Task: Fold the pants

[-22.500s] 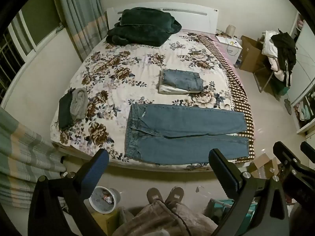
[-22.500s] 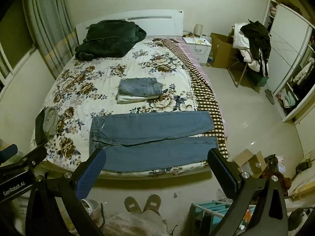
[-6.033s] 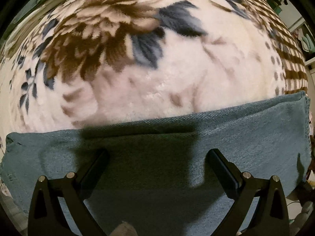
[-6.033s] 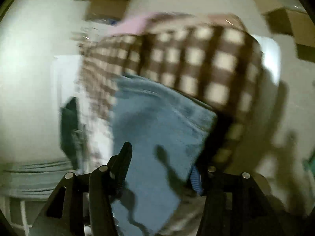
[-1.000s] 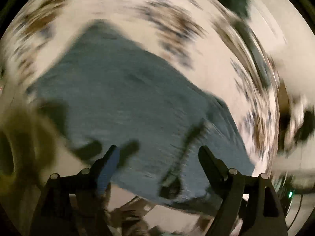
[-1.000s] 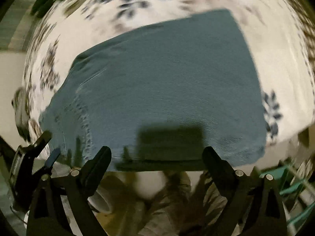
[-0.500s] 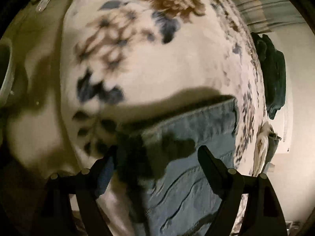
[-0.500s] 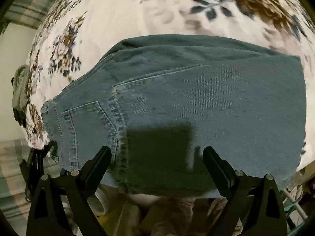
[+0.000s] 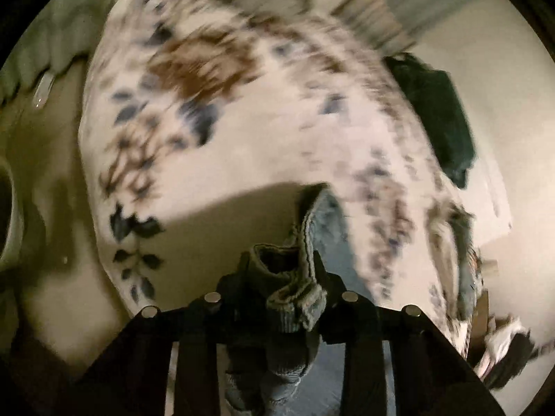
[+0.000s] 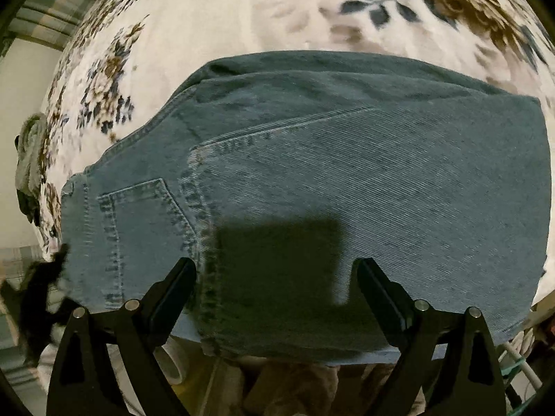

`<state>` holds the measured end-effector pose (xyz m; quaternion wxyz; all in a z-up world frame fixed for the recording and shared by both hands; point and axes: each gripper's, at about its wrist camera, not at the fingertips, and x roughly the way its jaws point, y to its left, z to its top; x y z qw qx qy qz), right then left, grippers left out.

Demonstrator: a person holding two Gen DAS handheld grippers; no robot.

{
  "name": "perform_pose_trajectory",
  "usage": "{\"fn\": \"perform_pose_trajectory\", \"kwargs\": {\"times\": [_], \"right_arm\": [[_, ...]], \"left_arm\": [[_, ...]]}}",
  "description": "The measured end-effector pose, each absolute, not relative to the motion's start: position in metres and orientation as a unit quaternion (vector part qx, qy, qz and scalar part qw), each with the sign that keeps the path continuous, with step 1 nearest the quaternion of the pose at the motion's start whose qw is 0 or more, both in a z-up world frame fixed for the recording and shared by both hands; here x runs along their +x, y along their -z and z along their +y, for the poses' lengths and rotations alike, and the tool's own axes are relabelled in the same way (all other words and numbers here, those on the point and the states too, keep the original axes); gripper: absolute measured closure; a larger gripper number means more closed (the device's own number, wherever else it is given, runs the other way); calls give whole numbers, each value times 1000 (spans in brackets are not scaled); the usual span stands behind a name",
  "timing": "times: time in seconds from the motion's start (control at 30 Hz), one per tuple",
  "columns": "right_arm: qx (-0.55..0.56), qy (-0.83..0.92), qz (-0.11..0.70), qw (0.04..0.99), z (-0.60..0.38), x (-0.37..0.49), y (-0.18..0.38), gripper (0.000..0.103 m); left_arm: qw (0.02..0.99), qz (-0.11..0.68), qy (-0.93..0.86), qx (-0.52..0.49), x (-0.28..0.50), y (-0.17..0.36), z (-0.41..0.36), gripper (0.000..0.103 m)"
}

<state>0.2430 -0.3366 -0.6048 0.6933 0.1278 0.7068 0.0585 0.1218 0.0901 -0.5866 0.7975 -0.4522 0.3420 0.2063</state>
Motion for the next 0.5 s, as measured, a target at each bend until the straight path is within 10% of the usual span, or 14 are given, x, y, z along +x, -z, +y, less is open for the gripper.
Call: {"fn": "perform_pose_trajectory", "kwargs": {"times": [0.5], "right_arm": [[167, -9, 675, 719, -498, 209, 545, 7]], "left_arm": [[868, 418, 61, -260, 167, 507, -181, 97]]}}
